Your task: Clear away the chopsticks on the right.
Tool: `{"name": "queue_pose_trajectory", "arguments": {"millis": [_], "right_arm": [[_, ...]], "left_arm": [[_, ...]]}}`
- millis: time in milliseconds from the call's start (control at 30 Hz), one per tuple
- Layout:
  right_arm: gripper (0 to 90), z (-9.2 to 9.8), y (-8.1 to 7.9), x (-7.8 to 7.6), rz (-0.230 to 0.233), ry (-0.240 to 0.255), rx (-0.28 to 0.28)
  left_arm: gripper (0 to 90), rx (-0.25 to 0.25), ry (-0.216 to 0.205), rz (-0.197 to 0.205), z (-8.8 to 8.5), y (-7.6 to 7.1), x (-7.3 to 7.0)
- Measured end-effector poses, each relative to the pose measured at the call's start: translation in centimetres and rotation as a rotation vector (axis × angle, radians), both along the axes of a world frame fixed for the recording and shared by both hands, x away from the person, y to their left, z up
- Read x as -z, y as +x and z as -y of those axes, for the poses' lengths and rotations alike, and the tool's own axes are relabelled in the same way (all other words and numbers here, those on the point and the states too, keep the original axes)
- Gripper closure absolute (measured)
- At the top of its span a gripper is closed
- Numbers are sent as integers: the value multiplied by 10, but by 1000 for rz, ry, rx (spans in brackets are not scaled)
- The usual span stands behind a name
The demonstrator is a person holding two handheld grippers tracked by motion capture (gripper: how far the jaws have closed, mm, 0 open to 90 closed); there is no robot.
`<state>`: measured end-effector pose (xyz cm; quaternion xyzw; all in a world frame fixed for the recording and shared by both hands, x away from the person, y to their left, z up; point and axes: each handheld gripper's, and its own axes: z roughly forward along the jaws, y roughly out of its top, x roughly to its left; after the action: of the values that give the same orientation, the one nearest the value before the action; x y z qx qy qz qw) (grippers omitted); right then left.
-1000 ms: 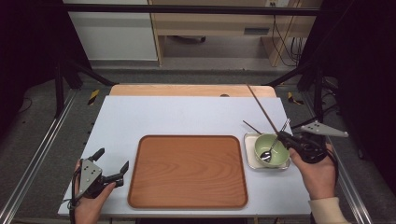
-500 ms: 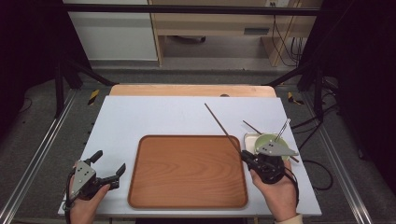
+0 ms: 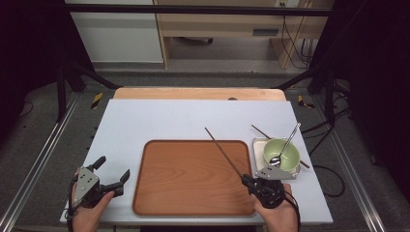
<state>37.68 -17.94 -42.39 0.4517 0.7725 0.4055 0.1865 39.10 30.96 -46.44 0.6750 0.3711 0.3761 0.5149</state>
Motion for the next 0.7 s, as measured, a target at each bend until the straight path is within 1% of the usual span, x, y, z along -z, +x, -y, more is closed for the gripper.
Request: {"name": "queue_pose_trajectory", "arguments": {"millis": [67,100,133,167,200,267,300,367,400,467,533,567,667,700], "right_arm": [[847,-1,0,5,-17,4,6],[847,-3,-2,6,-31,11,17],[847,-3,-3,7,-31,10,22],[847,-3,-4,8,-25,-2,18],[847,-4,-6,9,-30,-7,32],[847,-3,-9,12,-37,-6,47],[847,-2,-10,14,-39,-12,45],[847,-2,-13,18,-51,-16,58],[847,-3,-15,23,-68,-26,62],[847,-4,-16,25,-71,-30,64],[847,-6,-16,28,-85,-48,69],[847,-6,-16,28,-85,-48,69],[847,-9,-16,32,-107,-50,76],[847,-9,-16,32,-103,-57,69]], "left_arm": [[55,-2,-3,1,-1,0,0],[56,-3,-4,1,-2,0,0],[56,-4,-6,2,-2,0,0],[56,-6,-8,4,-2,-1,0],[57,-7,-7,4,-3,-1,-1],[58,-9,-10,6,-3,-1,-1],[59,-8,-9,6,-3,-1,-1],[59,-6,-9,6,-2,-1,-1],[59,-3,-7,5,-2,0,-1],[59,-1,-7,4,-1,0,-1],[59,-1,-7,4,-1,0,0],[59,-1,-8,4,-1,0,-1],[59,-2,-9,4,-2,0,0],[59,-3,-9,4,-2,0,-1]]}}
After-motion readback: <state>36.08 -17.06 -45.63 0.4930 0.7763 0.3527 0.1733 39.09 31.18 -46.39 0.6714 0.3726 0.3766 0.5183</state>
